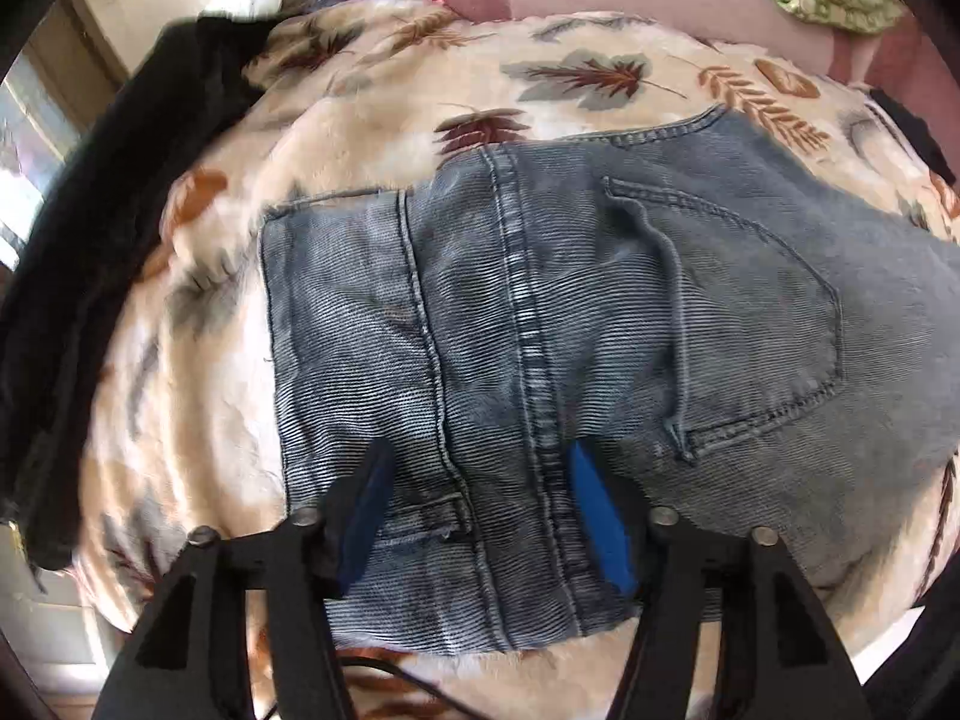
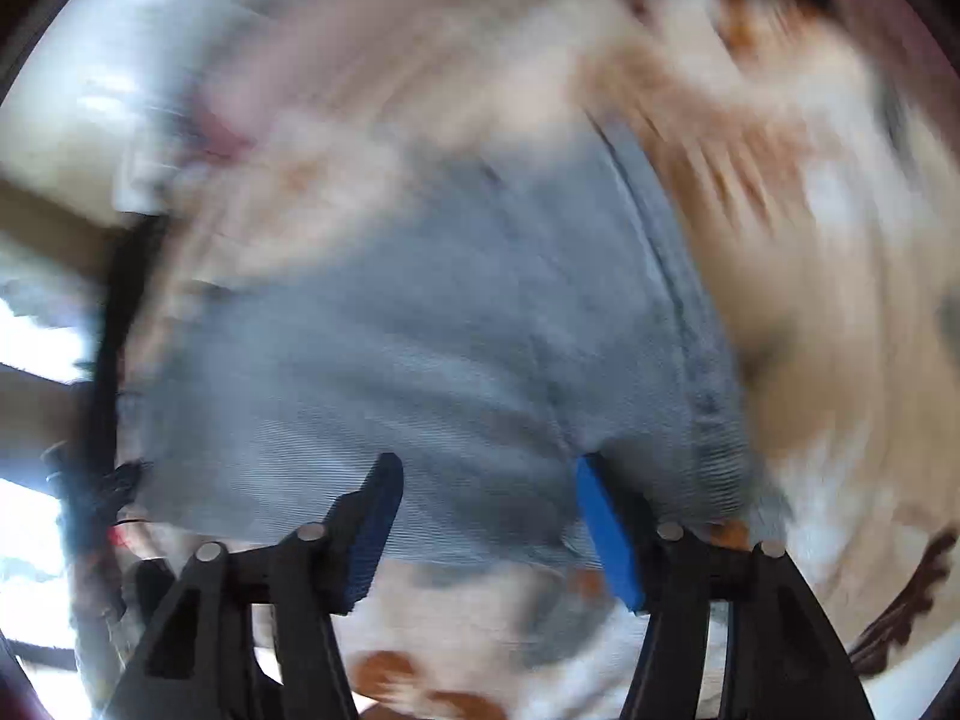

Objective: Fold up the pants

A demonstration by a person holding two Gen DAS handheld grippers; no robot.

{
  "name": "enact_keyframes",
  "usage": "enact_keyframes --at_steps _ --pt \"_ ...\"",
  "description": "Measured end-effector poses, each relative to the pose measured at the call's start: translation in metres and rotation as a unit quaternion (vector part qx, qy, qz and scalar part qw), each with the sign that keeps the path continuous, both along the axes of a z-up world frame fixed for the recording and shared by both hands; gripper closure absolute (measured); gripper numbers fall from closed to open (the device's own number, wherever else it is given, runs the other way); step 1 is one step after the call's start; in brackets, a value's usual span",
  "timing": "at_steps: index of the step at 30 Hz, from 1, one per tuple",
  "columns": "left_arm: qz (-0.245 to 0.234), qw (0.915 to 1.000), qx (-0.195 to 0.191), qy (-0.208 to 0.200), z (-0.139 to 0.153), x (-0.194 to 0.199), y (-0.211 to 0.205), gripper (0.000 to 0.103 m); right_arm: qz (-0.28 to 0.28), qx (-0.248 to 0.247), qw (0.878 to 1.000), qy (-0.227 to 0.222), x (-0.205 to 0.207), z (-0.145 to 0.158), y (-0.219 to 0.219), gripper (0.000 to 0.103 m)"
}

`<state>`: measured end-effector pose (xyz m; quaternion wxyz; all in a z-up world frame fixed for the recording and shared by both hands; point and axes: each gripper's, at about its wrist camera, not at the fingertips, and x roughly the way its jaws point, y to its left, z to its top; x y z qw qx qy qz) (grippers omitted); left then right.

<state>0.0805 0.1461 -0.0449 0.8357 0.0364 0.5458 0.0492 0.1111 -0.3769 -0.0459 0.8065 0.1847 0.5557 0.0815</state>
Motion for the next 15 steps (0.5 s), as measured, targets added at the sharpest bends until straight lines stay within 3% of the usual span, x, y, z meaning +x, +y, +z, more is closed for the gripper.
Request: enact_keyframes --at_steps 4,7,9,12,13,15 --pt "-0.014 0.9977 0.026 -0.061 0.037 -0.008 -0.012 0.039 0.022 -0.001 0.998 -0.058 0.006 0.05 0.021 0.05" --pt "-0.024 0.9953 -0.01 -0.093 0.054 -0.002 -0.026 0.039 0.076 0.026 0.993 -0.085 0.028 0.071 0.07 0.049" --pt "-0.028 0.9944 -0.024 -0.099 0.052 0.006 -0.036 0.039 0.136 0.04 0.985 -0.095 0.051 0.074 0.127 0.049" --pt "-0.004 0.9976 0.018 -0.067 0.022 0.018 -0.043 0.039 0.206 0.043 0.974 -0.085 0.091 0.065 0.212 0.049" --pt "0.012 0.9985 0.012 -0.051 0.009 0.021 -0.039 0.036 0.233 0.034 0.969 -0.079 0.107 0.06 0.244 0.05" --pt "0.028 0.9977 0.001 -0.061 -0.001 0.02 -0.032 0.028 0.262 0.006 0.962 -0.08 0.122 0.051 0.287 0.05"
